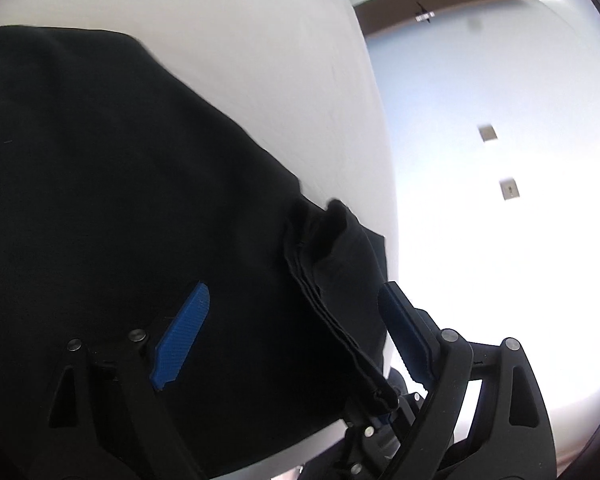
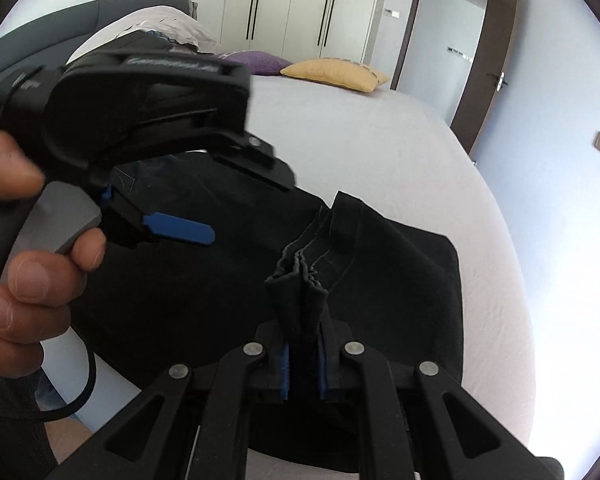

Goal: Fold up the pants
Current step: 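Grasp the leg hems with the right gripper and carry them toward the left gripper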

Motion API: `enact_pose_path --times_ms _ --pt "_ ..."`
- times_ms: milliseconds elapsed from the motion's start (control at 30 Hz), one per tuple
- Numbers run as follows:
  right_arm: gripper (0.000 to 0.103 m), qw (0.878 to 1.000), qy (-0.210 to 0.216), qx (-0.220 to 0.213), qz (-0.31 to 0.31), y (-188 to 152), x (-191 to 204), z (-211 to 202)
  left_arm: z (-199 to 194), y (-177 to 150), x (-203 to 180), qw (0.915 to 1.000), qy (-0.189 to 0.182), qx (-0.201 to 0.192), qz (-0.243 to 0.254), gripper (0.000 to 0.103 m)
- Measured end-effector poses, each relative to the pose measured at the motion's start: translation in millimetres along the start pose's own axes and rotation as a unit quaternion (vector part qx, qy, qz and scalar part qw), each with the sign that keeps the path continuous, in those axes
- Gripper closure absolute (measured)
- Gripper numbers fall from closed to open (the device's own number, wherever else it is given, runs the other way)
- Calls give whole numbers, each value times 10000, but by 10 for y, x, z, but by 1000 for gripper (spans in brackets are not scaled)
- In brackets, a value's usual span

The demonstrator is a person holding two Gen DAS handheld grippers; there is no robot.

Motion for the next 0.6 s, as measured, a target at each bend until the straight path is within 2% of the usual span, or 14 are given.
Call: enact_pose_path --times_ms 167,433,533,567,600 --pt "92 9955 -440 -186 -823 62 212 -141 143 -6 -100 9992 113 332 196 17" --pt "92 9783 -778 -280 -1902 49 607 -205 171 -13 -236 9966 170 558 590 20" --pt "92 9732 -769 -227 -2153 -12 754 -191 141 -6 -187 9952 262 623 702 51" --pt "92 9727 -753 -192 -2186 -34 781 -182 126 5 -158 9948 293 642 728 71" --pt "92 9727 -725 -160 -2197 -28 803 -146 105 14 -113 9943 352 661 765 79"
Point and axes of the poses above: each gripper's, at about its wrist camera, not at the fingertips, and z roughly the way its jaws point, x to its left, y to its top, the point moved 9 cm from there along z, roughly the way its jaws point, and after that the axes turned 14 degrees about y, right-handed, at the moved point
